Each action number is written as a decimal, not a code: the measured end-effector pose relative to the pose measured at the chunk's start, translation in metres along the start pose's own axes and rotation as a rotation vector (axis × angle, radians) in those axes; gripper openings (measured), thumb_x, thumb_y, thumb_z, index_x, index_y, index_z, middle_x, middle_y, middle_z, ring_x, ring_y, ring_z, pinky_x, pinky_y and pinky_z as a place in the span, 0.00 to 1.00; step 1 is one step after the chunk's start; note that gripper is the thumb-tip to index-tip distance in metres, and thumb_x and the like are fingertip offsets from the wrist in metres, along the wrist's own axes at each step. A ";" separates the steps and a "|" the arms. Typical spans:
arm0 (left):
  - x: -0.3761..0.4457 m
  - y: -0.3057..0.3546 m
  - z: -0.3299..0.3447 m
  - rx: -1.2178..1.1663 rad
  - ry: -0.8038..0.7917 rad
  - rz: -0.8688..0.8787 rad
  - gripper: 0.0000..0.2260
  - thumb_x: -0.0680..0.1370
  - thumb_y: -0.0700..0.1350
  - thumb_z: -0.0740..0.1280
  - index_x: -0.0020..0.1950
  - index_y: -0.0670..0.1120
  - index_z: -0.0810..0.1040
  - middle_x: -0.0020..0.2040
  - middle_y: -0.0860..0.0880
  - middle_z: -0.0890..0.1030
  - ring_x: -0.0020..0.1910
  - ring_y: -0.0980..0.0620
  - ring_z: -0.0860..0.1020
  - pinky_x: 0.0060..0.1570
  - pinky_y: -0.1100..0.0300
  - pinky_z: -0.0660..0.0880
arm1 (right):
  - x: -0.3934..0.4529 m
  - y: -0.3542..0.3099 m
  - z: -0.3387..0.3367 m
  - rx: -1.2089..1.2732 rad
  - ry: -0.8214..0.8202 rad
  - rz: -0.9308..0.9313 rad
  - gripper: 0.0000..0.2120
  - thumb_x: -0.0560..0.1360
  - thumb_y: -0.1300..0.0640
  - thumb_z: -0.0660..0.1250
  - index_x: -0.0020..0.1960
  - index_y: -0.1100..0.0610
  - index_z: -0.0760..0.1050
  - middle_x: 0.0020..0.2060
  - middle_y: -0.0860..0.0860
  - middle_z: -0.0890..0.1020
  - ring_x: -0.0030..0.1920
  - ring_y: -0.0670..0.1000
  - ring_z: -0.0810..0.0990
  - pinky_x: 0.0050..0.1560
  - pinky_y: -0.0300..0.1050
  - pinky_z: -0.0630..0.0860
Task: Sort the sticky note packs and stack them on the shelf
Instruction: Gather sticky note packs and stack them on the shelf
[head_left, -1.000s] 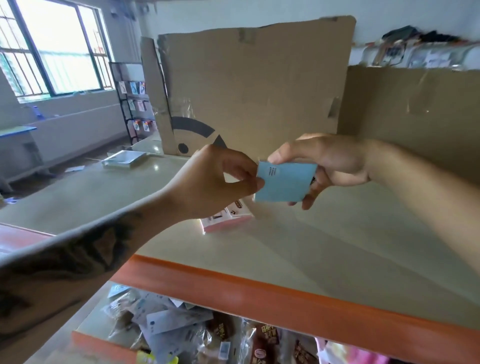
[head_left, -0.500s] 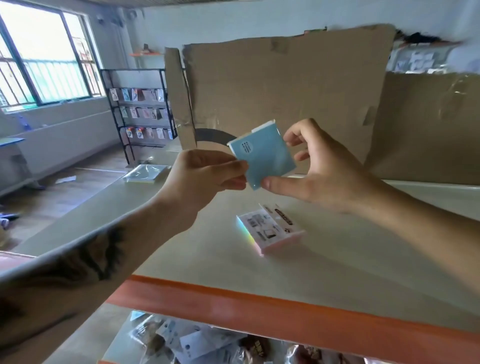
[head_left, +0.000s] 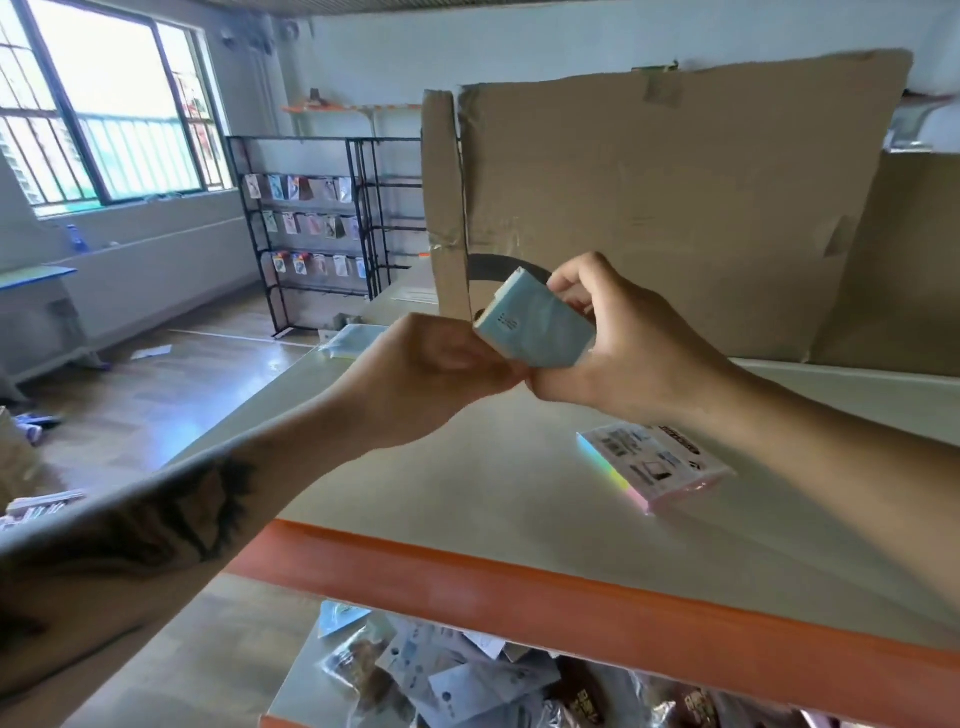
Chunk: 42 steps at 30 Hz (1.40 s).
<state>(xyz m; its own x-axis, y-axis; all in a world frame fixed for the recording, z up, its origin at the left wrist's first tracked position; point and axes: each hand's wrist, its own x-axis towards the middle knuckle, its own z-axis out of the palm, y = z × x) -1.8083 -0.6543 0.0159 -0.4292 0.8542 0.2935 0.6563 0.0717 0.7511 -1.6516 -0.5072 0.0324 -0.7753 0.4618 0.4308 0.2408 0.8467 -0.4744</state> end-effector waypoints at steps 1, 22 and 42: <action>-0.004 -0.007 -0.009 0.187 -0.031 0.007 0.18 0.72 0.66 0.73 0.55 0.56 0.85 0.52 0.57 0.86 0.54 0.60 0.81 0.58 0.56 0.79 | 0.002 -0.003 0.004 -0.011 -0.038 0.005 0.32 0.64 0.44 0.80 0.61 0.44 0.66 0.55 0.43 0.77 0.53 0.46 0.78 0.44 0.42 0.76; -0.039 -0.093 -0.081 0.698 -0.451 -0.098 0.42 0.65 0.84 0.44 0.78 0.73 0.46 0.83 0.63 0.46 0.82 0.58 0.43 0.81 0.50 0.42 | 0.094 -0.018 0.106 -0.180 -0.318 0.206 0.15 0.74 0.45 0.69 0.60 0.40 0.76 0.67 0.49 0.74 0.63 0.53 0.74 0.64 0.51 0.74; -0.034 -0.091 -0.079 0.709 -0.418 -0.086 0.44 0.62 0.84 0.45 0.78 0.73 0.52 0.82 0.61 0.53 0.81 0.56 0.51 0.80 0.49 0.49 | 0.101 -0.021 0.108 -0.247 -0.352 0.260 0.29 0.79 0.46 0.65 0.79 0.41 0.64 0.78 0.50 0.64 0.75 0.55 0.65 0.72 0.49 0.66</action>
<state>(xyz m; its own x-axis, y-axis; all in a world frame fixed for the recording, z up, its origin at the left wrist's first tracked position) -1.9021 -0.7305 -0.0155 -0.3217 0.9418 -0.0973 0.9272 0.3342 0.1690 -1.7981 -0.5073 0.0029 -0.8110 0.5847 0.0175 0.5501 0.7725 -0.3171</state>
